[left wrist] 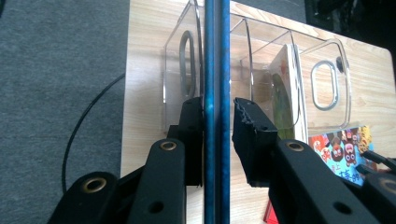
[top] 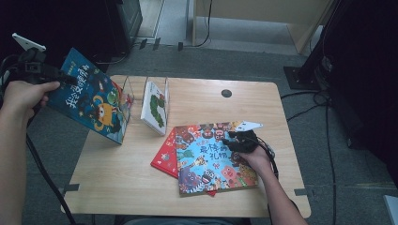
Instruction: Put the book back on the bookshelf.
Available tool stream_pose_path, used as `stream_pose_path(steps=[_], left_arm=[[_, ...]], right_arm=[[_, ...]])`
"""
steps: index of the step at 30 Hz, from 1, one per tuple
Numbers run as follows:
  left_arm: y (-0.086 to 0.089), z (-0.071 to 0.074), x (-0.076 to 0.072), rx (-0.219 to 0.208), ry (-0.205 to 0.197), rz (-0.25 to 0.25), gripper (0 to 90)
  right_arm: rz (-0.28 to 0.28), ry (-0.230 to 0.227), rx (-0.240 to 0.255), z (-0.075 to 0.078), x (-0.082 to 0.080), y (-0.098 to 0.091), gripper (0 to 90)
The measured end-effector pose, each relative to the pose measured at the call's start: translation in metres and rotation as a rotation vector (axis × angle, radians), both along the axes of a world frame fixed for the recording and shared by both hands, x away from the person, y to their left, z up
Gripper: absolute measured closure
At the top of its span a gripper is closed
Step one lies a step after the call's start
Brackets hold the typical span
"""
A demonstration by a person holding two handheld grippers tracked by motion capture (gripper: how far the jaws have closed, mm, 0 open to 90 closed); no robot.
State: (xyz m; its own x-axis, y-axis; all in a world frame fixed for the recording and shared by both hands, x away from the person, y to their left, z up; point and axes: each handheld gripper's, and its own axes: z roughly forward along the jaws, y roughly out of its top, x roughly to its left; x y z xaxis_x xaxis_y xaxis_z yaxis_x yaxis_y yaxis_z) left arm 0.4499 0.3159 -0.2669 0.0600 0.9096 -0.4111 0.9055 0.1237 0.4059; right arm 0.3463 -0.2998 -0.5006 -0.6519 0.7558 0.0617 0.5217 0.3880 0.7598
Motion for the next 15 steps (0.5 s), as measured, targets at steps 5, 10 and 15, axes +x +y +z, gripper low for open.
stream_pose_path(steps=[5, 10, 15], left_arm=[[0.000, 0.001, -0.002, 0.011, 0.003, -0.001, 69.5], [0.001, 0.002, -0.007, 0.014, 0.004, -0.003, 61.5], [0.003, 0.003, -0.015, 0.000, -0.021, -0.016, 51.0]], right_arm=[[0.000, -0.001, 0.000, 0.000, 0.000, 0.000, 52.7], [0.001, -0.002, 0.000, 0.000, 0.000, 0.000, 52.7], [0.004, -0.003, -0.004, 0.000, 0.001, 0.000, 52.7]])
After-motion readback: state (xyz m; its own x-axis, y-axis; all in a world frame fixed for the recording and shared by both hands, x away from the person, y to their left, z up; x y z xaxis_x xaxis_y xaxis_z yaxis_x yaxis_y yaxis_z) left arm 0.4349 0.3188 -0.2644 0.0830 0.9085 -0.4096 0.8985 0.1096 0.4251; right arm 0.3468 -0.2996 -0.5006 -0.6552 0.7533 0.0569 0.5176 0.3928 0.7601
